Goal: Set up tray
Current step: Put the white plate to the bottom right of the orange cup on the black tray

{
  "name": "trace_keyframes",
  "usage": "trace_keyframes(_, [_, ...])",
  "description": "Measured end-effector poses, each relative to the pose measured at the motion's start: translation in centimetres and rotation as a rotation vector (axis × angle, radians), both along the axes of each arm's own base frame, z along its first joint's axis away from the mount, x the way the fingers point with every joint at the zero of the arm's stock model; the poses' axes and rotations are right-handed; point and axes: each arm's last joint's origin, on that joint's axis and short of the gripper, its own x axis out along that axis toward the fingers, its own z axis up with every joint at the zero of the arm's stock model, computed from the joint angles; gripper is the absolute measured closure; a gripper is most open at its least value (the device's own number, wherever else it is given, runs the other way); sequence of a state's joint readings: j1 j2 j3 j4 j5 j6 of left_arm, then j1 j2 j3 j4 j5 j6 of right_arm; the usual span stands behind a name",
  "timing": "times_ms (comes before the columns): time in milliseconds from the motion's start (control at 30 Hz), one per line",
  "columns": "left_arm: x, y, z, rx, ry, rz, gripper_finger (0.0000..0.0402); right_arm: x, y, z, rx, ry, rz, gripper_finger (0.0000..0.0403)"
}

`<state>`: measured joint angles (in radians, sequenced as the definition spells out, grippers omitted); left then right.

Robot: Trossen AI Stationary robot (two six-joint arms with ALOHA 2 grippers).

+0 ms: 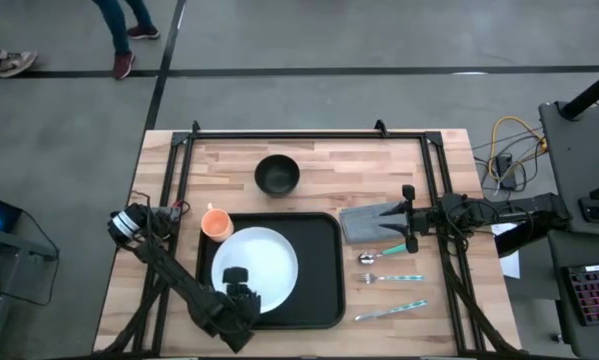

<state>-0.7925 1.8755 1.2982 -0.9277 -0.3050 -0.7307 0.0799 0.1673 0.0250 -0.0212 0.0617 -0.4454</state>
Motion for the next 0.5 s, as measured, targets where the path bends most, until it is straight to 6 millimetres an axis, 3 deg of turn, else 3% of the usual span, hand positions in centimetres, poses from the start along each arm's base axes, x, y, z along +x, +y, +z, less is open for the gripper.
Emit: trace_keyframes(500, [-1.2, 0.3, -0.5, -0.099, 0.2, 0.125, 0.0269, 0.0, 0.0, 0.0, 0.0, 0.0, 0.0, 0.028])
